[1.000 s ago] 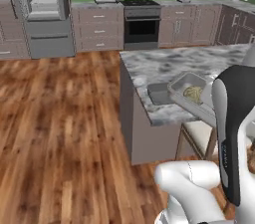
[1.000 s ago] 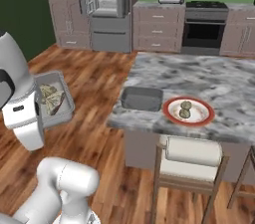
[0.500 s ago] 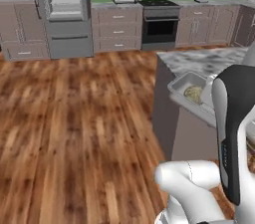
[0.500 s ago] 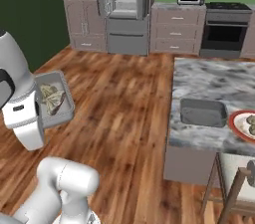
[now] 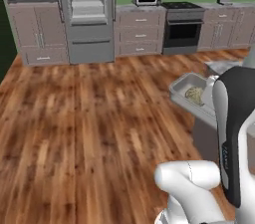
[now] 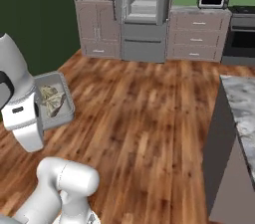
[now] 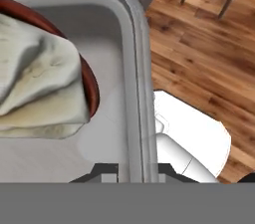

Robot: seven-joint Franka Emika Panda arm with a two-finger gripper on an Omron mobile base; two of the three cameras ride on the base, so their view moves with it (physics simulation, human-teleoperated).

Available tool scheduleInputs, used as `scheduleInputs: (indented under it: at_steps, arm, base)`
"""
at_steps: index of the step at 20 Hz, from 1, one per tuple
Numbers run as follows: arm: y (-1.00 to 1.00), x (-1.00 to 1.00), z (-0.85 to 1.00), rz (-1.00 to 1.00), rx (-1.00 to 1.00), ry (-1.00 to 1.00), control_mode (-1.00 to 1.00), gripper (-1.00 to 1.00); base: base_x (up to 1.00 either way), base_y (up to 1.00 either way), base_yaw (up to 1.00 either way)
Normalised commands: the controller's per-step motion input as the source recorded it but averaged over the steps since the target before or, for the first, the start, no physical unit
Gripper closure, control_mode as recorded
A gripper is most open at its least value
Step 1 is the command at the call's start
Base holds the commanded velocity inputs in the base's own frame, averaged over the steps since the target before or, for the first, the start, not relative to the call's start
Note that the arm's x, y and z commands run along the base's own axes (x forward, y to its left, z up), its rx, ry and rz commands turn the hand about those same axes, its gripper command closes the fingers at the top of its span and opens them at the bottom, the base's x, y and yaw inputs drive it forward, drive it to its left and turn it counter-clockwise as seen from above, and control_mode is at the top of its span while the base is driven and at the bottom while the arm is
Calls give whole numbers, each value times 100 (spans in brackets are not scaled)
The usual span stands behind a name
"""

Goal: Place two dumplings into each of the tupperware containers and then place the containers in the fridge.

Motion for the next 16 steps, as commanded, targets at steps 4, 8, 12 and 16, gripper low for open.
scheduleInputs:
  at_steps: [4, 8, 12, 16]
  arm:
    - [0, 0, 0, 0, 0, 0, 100, 100]
    - [0, 0, 0, 0, 0, 0, 100, 100]
    - [0, 0, 0, 0, 0, 0, 100, 100]
    - [0, 0, 0, 0, 0, 0, 100, 100]
  base:
    - [100, 93, -4]
    - [100, 18, -7]
    - [100, 26, -8]
    - [100, 10, -7]
